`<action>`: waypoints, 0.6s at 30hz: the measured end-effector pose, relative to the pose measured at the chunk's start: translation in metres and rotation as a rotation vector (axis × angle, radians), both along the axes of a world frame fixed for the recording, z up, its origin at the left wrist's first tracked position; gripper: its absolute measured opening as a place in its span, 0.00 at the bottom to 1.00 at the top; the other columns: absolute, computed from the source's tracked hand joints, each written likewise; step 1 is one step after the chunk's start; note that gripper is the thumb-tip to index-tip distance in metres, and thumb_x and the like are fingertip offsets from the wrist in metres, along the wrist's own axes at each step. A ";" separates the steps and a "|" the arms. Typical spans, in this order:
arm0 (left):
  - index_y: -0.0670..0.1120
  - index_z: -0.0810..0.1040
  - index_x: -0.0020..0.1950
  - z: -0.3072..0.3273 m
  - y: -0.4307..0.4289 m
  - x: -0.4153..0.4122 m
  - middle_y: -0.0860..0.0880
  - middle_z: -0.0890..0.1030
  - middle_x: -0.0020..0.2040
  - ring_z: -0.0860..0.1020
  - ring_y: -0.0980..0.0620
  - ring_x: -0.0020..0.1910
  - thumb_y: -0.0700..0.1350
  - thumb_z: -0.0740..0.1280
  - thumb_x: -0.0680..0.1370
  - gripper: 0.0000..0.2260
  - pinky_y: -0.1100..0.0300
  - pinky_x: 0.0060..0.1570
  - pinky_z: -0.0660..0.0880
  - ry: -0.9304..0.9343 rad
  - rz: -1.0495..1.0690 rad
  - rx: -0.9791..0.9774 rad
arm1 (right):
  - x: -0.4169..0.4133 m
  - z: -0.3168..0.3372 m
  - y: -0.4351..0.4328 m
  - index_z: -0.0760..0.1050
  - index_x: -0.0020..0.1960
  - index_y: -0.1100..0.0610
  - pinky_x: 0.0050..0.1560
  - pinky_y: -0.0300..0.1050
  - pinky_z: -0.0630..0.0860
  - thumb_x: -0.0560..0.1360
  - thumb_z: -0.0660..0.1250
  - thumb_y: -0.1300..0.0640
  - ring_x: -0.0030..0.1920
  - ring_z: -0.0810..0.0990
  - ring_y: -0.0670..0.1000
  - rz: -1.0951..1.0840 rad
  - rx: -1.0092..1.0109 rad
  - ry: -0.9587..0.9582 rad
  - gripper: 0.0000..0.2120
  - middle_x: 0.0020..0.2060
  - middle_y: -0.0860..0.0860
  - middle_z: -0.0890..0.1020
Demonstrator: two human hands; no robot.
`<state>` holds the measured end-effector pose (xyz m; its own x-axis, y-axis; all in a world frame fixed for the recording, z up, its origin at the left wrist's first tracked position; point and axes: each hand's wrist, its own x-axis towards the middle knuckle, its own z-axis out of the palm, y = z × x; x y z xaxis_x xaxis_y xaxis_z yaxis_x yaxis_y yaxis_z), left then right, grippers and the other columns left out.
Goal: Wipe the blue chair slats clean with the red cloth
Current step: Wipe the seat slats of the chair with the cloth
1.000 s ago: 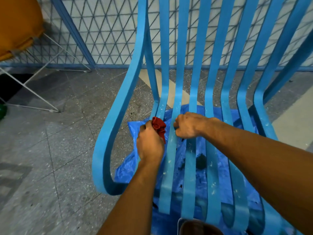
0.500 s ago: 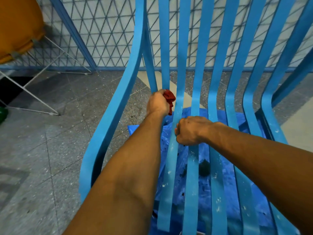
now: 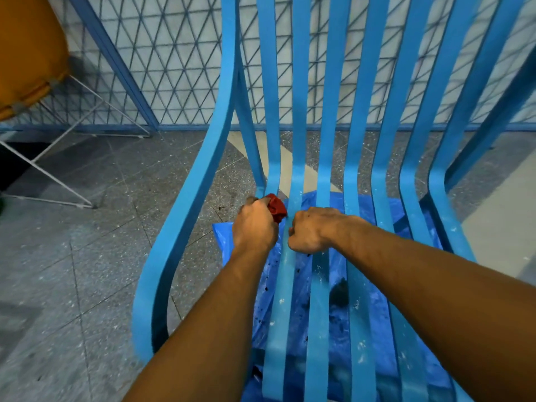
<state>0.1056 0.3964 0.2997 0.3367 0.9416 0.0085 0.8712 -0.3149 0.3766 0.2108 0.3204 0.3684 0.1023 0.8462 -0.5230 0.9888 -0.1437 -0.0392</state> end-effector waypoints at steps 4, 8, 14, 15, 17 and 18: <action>0.51 0.81 0.60 0.006 0.018 0.019 0.42 0.82 0.56 0.80 0.39 0.55 0.39 0.66 0.76 0.15 0.49 0.52 0.77 -0.007 -0.022 -0.002 | 0.001 -0.004 0.001 0.68 0.51 0.50 0.53 0.49 0.70 0.76 0.55 0.45 0.60 0.77 0.57 0.002 0.007 -0.017 0.11 0.62 0.54 0.78; 0.51 0.80 0.60 0.008 0.039 0.035 0.44 0.79 0.59 0.78 0.40 0.58 0.39 0.66 0.77 0.14 0.50 0.55 0.76 0.085 -0.207 0.029 | -0.001 -0.001 0.001 0.73 0.57 0.51 0.56 0.50 0.70 0.77 0.56 0.44 0.59 0.76 0.57 -0.003 0.035 -0.037 0.15 0.63 0.55 0.78; 0.51 0.77 0.65 0.004 0.046 0.032 0.47 0.77 0.63 0.75 0.42 0.63 0.38 0.68 0.75 0.19 0.51 0.60 0.74 0.105 -0.271 0.030 | -0.004 0.004 0.003 0.73 0.60 0.51 0.51 0.48 0.66 0.77 0.56 0.44 0.60 0.76 0.57 -0.003 0.018 -0.047 0.18 0.63 0.54 0.78; 0.52 0.78 0.64 0.002 0.041 0.029 0.48 0.77 0.62 0.76 0.43 0.62 0.37 0.67 0.74 0.19 0.52 0.59 0.74 0.061 -0.250 0.025 | -0.004 0.003 0.002 0.73 0.57 0.51 0.51 0.48 0.67 0.77 0.56 0.44 0.57 0.76 0.57 -0.003 0.014 -0.031 0.15 0.61 0.54 0.79; 0.52 0.79 0.63 0.001 0.030 0.021 0.49 0.78 0.62 0.76 0.44 0.61 0.36 0.67 0.74 0.20 0.53 0.58 0.74 0.002 -0.208 0.025 | -0.003 0.004 0.000 0.70 0.51 0.51 0.51 0.49 0.68 0.76 0.56 0.45 0.51 0.73 0.55 -0.003 0.007 -0.008 0.11 0.54 0.52 0.78; 0.52 0.80 0.63 0.000 0.026 0.017 0.49 0.78 0.63 0.76 0.44 0.61 0.36 0.67 0.74 0.20 0.53 0.59 0.73 -0.007 -0.204 0.040 | -0.003 0.005 -0.001 0.69 0.50 0.51 0.51 0.49 0.69 0.76 0.55 0.45 0.50 0.73 0.54 -0.001 0.002 -0.002 0.11 0.51 0.52 0.76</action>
<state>0.1222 0.4226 0.2996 0.5202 0.8528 0.0474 0.7852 -0.4993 0.3664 0.2078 0.3199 0.3735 0.1044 0.8471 -0.5211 0.9888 -0.1447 -0.0371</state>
